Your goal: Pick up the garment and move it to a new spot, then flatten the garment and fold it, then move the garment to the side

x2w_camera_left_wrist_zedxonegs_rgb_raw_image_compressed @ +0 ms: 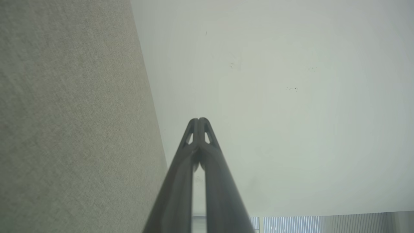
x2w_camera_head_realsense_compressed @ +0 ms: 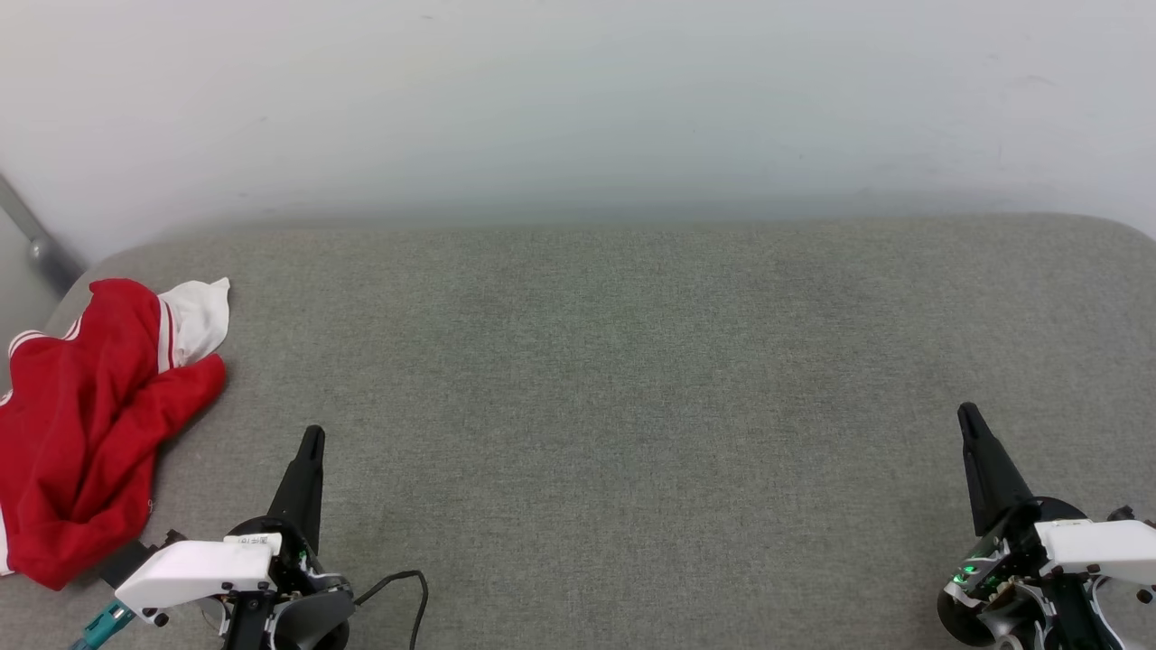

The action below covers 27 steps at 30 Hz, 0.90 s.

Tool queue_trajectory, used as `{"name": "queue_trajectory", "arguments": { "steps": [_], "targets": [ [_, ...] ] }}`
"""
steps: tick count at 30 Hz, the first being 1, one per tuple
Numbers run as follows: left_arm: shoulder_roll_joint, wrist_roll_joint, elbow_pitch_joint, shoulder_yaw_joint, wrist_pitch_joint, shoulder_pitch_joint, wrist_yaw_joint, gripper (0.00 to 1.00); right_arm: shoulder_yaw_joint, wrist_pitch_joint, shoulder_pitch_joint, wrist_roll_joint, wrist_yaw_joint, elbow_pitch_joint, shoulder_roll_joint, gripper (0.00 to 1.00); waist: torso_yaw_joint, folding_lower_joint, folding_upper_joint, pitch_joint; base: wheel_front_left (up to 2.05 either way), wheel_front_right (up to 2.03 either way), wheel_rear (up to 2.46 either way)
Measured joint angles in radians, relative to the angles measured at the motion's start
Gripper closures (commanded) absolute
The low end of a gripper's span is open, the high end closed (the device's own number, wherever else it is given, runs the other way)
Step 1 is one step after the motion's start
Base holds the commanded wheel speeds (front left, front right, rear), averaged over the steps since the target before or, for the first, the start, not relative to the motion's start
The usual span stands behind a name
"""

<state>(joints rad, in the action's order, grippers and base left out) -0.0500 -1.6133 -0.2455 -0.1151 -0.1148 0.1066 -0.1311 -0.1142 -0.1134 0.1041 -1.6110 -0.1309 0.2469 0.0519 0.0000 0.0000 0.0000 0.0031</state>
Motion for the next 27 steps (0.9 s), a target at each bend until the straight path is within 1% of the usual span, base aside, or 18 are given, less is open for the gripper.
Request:
{"name": "queue_trajectory", "arguments": {
  "steps": [27],
  "targets": [
    [0.0, 0.0, 0.0, 0.0, 0.0, 0.0, 0.0, 1.0, 0.0, 0.0, 0.0, 0.0, 0.0, 0.0, 0.0, 1.0, 0.0, 0.0, 0.0, 0.0, 0.0, 0.0, 0.0]
  ]
}}
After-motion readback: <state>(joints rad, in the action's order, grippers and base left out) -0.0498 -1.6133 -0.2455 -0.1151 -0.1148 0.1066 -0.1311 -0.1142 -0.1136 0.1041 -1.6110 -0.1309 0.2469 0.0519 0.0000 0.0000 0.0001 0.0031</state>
